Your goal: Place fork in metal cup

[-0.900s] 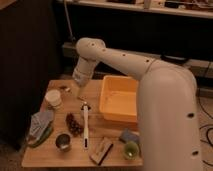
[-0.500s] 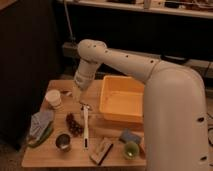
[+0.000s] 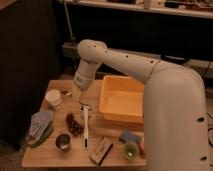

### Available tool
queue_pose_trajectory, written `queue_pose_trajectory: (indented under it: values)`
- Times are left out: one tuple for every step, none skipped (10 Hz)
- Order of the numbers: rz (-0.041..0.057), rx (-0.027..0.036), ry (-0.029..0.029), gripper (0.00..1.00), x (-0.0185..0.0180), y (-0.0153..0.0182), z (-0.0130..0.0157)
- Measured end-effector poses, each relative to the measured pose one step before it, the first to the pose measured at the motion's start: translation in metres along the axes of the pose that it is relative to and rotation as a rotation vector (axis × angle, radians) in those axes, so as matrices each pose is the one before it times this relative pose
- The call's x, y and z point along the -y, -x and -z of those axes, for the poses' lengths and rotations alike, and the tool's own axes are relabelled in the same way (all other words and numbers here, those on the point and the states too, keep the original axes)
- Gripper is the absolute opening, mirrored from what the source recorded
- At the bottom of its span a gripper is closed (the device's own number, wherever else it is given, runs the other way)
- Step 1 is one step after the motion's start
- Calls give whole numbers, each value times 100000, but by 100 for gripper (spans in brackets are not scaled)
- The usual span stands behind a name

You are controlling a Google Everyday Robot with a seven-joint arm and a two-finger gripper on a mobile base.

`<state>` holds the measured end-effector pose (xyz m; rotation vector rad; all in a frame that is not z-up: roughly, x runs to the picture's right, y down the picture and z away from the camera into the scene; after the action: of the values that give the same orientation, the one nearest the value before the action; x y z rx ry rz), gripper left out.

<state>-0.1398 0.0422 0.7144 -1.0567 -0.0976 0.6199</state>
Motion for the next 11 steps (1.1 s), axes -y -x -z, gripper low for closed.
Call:
queue_pose_trajectory:
  values:
    - [560, -1020, 1765, 0, -434, -229, -628]
    - [1019, -1519, 2418, 0, -1095, -307, -903]
    - [552, -970, 1858, 0, -989, -289, -827]
    - [339, -828, 2995, 0, -2174, -574, -1483]
    - [284, -618, 1881, 0, -1623, -430, -1041]
    - [529, -1089, 2272, 0, -1984, -471, -1398]
    - [737, -1138, 2481, 0, -2133, -398, -1568]
    - [516, -1725, 3127, 0, -2196, -533, -1796]
    - [191, -1440, 2173, 0, -1255, -457, -991]
    - [305, -1296, 2239, 0, -1165, -477, -936]
    - [-24, -1515, 1769, 0, -1187, -387, -509]
